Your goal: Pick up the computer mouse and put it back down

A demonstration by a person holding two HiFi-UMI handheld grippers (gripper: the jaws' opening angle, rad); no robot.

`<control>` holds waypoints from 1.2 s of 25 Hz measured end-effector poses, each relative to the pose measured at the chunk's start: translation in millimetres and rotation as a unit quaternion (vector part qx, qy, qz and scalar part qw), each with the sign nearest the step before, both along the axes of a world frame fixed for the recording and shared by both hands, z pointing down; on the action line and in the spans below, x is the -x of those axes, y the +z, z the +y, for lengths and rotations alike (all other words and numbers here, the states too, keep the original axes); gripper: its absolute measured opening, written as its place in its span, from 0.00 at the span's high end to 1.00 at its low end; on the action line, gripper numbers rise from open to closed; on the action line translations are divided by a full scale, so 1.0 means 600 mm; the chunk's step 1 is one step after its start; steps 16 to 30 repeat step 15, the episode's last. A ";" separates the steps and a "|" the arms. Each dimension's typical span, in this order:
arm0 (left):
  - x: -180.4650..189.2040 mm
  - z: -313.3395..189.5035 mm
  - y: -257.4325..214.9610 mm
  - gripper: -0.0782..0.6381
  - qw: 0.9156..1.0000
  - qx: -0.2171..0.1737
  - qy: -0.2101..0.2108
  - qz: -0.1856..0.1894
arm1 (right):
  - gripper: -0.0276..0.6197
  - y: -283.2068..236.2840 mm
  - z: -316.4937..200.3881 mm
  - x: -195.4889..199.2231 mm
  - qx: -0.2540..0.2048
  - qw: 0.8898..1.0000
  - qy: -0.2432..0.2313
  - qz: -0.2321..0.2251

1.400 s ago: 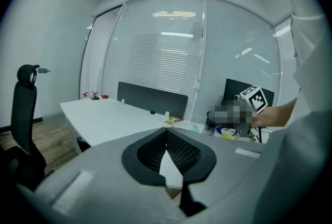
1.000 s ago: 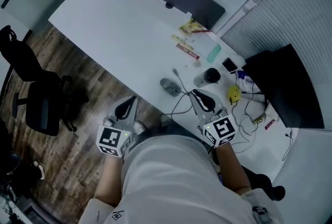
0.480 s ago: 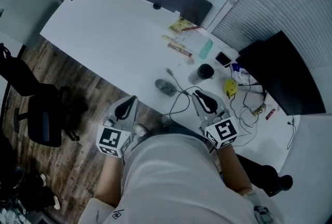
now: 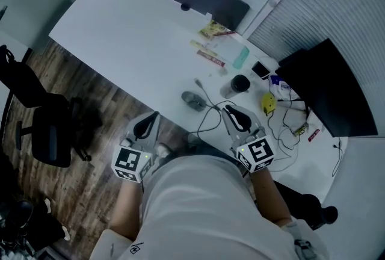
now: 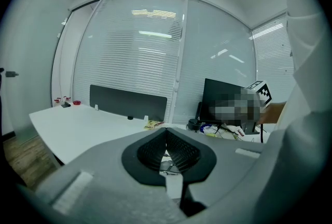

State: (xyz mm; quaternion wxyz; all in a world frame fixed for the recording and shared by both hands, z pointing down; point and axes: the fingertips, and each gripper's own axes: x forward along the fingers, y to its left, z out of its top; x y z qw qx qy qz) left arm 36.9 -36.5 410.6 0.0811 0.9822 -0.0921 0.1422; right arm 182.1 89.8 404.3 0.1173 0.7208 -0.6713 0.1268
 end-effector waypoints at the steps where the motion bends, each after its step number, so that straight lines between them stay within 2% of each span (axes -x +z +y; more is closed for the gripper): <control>1: 0.002 0.000 0.000 0.88 1.000 0.000 -0.002 0.000 | 0.89 0.000 -0.001 0.000 0.000 1.000 -0.001 0.000; 11: 0.014 -0.004 -0.003 0.88 1.000 -0.002 -0.019 0.000 | 0.89 -0.001 -0.007 0.002 -0.003 1.000 -0.009 0.000; 30: 0.014 -0.002 -0.005 0.88 1.000 -0.002 -0.019 0.001 | 0.89 0.003 -0.008 0.005 0.001 1.000 -0.013 -0.002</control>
